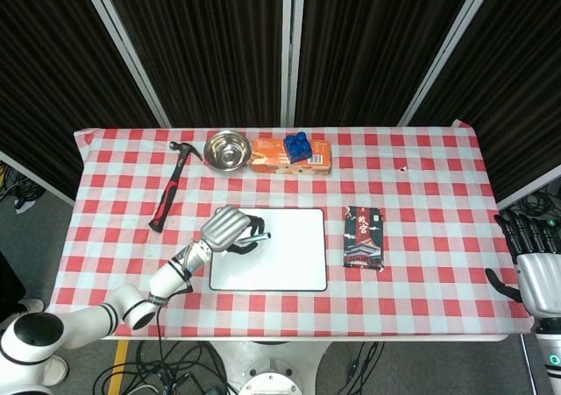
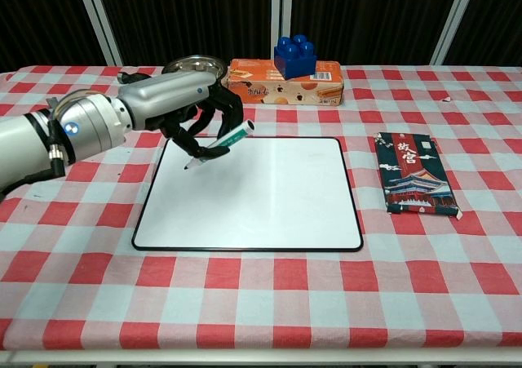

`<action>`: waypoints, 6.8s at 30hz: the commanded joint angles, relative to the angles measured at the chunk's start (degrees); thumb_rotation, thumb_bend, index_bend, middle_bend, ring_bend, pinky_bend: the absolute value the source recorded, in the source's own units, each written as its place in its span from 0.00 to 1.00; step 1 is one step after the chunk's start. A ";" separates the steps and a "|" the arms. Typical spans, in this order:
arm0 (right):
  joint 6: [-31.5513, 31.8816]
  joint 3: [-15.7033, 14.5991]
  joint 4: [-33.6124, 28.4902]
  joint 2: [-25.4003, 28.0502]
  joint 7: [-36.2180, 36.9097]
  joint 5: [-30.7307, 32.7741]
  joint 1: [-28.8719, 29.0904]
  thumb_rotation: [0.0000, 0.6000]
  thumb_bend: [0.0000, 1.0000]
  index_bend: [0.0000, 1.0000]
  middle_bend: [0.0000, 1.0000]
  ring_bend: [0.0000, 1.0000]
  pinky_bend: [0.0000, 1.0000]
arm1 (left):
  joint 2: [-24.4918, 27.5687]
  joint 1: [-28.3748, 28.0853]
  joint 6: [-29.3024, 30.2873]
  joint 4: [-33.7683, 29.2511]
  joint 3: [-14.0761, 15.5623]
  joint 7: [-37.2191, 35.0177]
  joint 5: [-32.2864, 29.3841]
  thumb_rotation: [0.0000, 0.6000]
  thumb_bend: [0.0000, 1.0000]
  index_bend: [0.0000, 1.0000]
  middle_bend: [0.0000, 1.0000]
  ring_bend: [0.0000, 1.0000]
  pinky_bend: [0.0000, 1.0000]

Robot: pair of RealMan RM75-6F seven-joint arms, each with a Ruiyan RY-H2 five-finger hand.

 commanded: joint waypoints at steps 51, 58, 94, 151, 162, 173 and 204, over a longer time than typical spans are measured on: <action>-0.77 0.06 0.27 0.28 0.22 1.40 -0.44 1.00 0.16 0.00 0.02 0.00 0.06 | -9.86 -6.22 -2.05 14.43 0.59 -6.81 -3.74 1.00 0.37 0.56 0.61 0.69 0.96; -1.19 0.08 -0.24 0.30 -0.32 1.52 -0.25 1.00 0.16 0.00 0.02 0.00 0.06 | -10.28 -5.55 -2.24 15.96 1.64 -7.91 -3.57 1.00 0.37 0.56 0.61 0.69 0.96; -0.74 0.04 -0.28 0.57 0.14 1.00 -0.30 1.00 0.16 0.00 0.02 0.00 0.06 | -8.08 -2.59 -2.46 5.08 -1.32 -1.89 -7.57 1.00 0.38 0.56 0.60 0.67 0.95; 0.24 0.06 0.74 0.80 2.16 0.56 -0.82 1.00 0.16 0.00 0.02 0.00 0.07 | -14.68 -2.56 3.58 6.40 -4.43 -5.98 -6.12 1.00 0.38 0.55 0.60 0.66 0.95; 0.10 -0.17 1.85 0.02 3.45 -0.19 -0.55 1.00 0.16 0.00 0.02 0.00 0.07 | 3.05 2.77 -1.34 -10.94 -2.99 13.73 -13.57 1.00 0.38 0.55 0.59 0.65 0.95; 0.09 -0.48 2.14 -0.60 3.50 -0.95 -0.36 1.00 0.16 0.00 0.02 0.00 0.07 | 14.07 10.91 2.48 -26.35 1.46 47.79 -30.51 1.00 0.38 0.54 0.57 0.63 0.93; 1.88 -1.09 2.88 -0.36 5.81 -1.13 -2.07 1.00 0.16 0.00 0.02 0.00 0.07 | 34.53 33.90 30.82 -33.18 2.66 26.07 -23.81 1.00 0.15 0.12 0.18 0.18 0.27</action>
